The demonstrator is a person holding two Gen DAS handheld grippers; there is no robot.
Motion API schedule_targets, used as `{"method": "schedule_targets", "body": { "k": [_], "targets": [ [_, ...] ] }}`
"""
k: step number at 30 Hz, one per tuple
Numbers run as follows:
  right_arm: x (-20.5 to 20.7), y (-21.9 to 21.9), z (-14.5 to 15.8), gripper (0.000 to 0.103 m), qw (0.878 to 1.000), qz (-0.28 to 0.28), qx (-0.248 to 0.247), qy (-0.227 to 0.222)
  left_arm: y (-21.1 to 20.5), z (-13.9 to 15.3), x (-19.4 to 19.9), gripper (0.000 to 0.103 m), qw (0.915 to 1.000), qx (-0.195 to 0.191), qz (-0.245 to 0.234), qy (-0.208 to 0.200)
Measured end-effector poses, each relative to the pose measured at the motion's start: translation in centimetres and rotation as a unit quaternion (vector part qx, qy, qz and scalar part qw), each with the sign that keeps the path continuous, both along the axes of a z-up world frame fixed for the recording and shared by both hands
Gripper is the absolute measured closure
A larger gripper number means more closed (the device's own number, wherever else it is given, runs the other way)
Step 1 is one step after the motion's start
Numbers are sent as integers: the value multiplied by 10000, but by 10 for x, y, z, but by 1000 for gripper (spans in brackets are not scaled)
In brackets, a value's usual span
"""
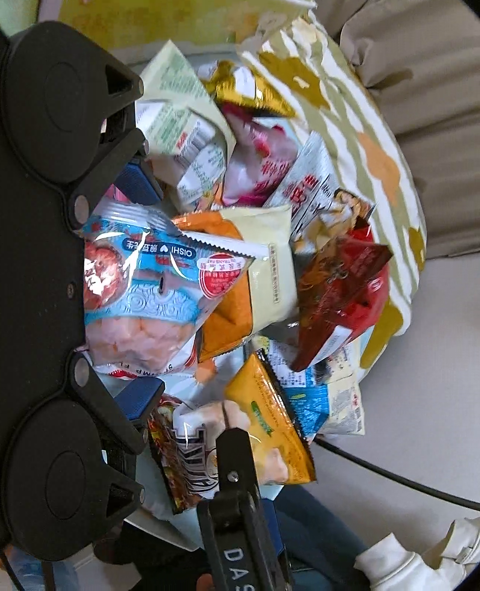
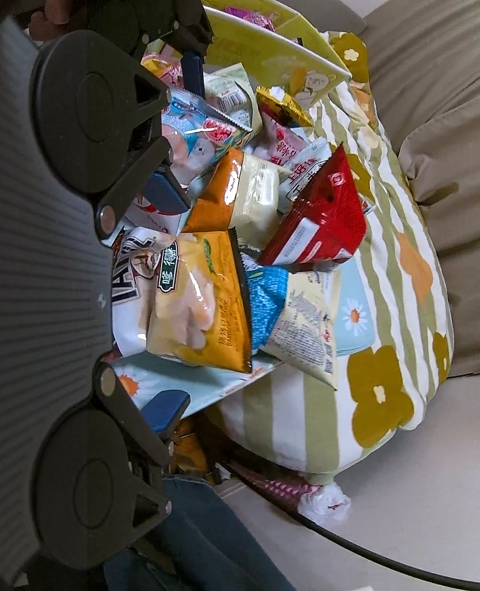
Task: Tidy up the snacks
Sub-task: 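Grasp blue Oishi bag with left gripper while right gripper grasps yellow chips bag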
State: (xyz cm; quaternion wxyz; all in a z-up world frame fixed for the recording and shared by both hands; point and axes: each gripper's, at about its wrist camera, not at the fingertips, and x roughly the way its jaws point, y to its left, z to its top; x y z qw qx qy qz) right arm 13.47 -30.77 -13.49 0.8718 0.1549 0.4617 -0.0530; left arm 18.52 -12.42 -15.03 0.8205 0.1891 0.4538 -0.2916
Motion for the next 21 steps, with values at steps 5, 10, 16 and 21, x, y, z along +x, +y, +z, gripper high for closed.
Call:
{"method": "schedule_targets", "body": {
  "k": [5,10,16,21],
  "targets": [
    [5,4,-10,0,10000,-13,-37,59,-2,-12,7,10,9993,-85,-142,327],
    [9,6,-18,0,9999,-75,-75,116,-1,-16,9,24,9988,-154,-146,439],
    [12,9,-24,0,9997,-70,-143,181,1,-14,13,32,9982,-255,-59,546],
    [13,8,-27,0,9997,-101,-122,195,4,-7,10,33,9981,-300,19,547]
  ]
}}
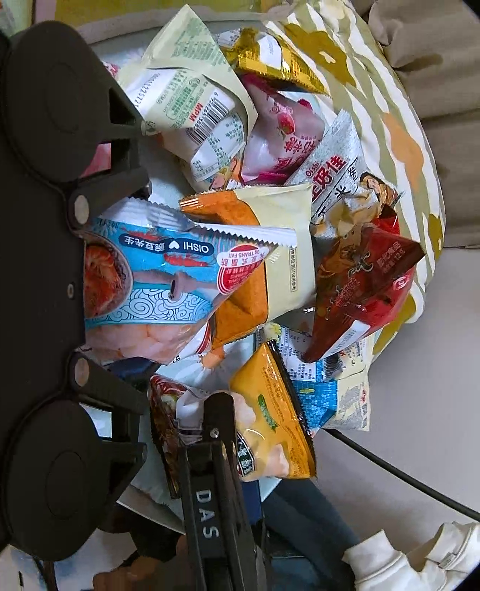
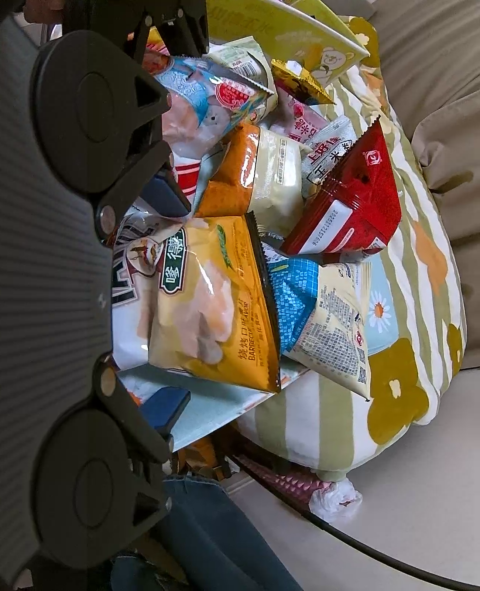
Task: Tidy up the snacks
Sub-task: 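Grasp blue Oishi bag with left gripper while right gripper grasps yellow chips bag, then lower both held bags into the yellow box and release them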
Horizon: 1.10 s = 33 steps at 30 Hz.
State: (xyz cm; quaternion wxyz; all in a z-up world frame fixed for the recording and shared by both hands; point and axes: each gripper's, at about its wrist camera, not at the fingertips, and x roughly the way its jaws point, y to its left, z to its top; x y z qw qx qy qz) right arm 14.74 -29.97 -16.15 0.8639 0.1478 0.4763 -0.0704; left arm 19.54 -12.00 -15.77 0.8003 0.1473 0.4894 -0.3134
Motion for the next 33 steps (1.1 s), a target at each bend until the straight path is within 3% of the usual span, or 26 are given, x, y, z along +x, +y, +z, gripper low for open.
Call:
{"method": "schedule_targets", "body": {
  "k": [9,11,16,20,27,33],
  "targets": [
    [1,-3,-7,0,9997,177,184,-26,6,5,-9,33,9994,-55,323,-102],
    [1,1,-7,4,9997,239,30,-16,7,7,-11,33,9992,-34,366,-138],
    [-7,-1,-3,27,9997,228,-73,-100,10,16,-18,33,9984,-82,526,-195],
    [-14,-3,3,30,9998,190,-89,-72,10,28,-26,33,9976,-149,604,-306],
    [-32,-3,35,31,9991,270,-99,-298,19,58,-43,33,9945,-315,834,-554],
    [-34,9,78,32,9958,620,-142,-652,44,96,-55,33,9855,-489,1340,-921]
  ]
}}
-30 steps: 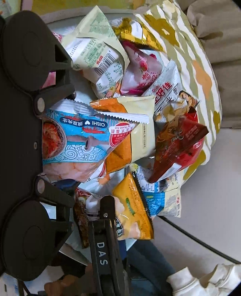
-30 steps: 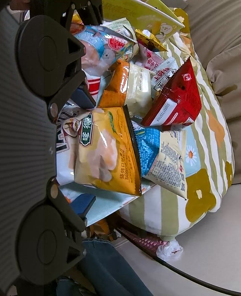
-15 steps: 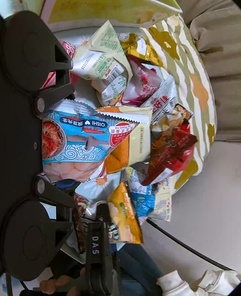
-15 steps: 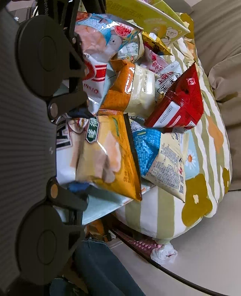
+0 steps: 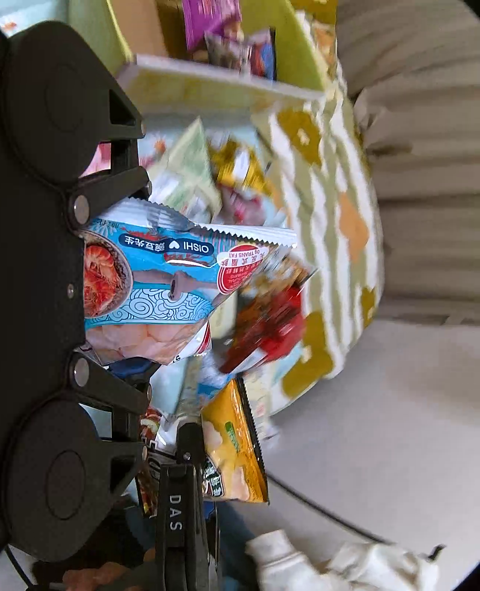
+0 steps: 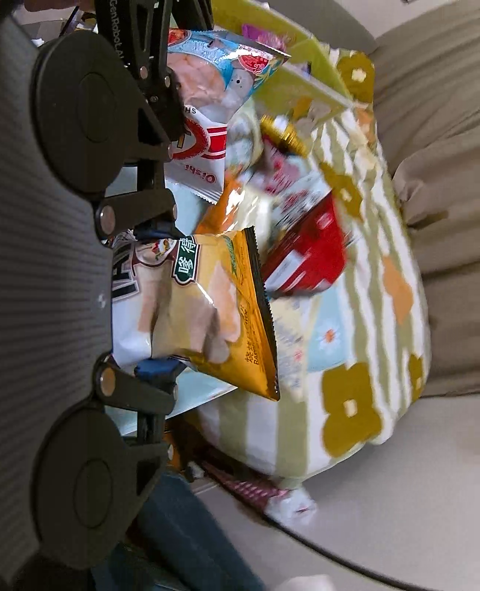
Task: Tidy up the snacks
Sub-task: 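Lower both held bags into the yellow box and release them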
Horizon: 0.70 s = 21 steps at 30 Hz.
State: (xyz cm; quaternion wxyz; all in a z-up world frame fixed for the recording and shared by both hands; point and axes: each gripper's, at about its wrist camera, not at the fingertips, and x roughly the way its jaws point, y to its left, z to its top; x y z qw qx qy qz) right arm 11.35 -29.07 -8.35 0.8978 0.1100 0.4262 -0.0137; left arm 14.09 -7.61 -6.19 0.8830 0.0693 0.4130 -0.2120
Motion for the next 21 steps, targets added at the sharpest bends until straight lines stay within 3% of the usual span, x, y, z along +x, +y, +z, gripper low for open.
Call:
{"method": "schedule_targets", "body": {
  "k": [8,13,21],
  "targets": [
    [19,49,60,32,9951,793,75,-585,66,50,-1,33,9943,-114,923,-517],
    [44,102,87,32,9884,1222,165,-887,120,71,14,33,9879,-74,1345,-765],
    [87,200,103,32,9825,1578,237,-964,207,69,62,32,9821,-47,1758,-679]
  ]
}}
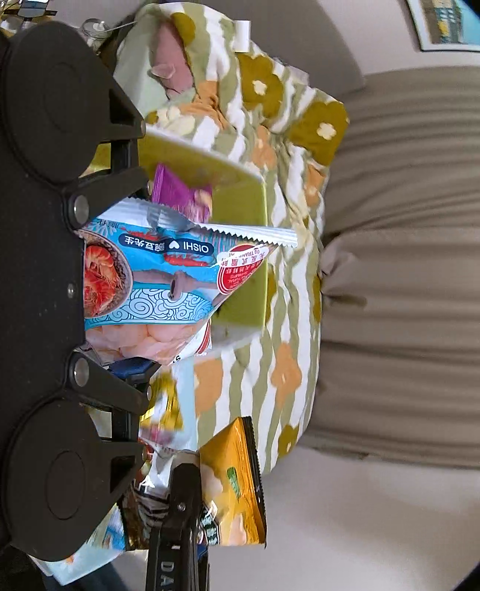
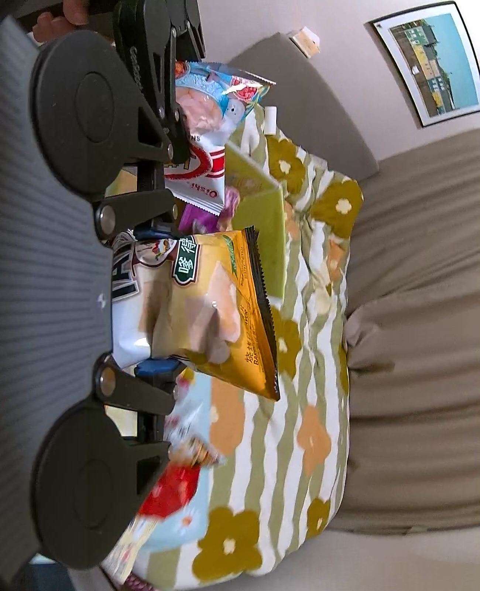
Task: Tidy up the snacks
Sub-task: 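Lower both held bags into the yellow box and release them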
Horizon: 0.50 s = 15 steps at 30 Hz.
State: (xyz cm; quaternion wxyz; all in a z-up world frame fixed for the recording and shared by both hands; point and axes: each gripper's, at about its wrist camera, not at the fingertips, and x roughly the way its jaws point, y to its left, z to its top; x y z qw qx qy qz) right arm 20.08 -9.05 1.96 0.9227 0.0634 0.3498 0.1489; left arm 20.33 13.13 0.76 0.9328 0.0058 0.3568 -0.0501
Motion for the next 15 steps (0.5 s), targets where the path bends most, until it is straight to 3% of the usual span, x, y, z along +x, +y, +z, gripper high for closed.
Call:
{"method": "schedule_targets", "body": {
  "k": [6,11,15],
  "targets": [
    [37,59,-9,32,9999,-57,15,153,52,-24,41,32,9989,-238,-35,393],
    [62,85,-26,32,9989,-258,-40,395,68,-46,64,31,9968,-289,-190,716],
    [74,97,-38,32,9976,-386,-128,552,76,-63,74,11,9952,-206,-161,940]
  ]
}}
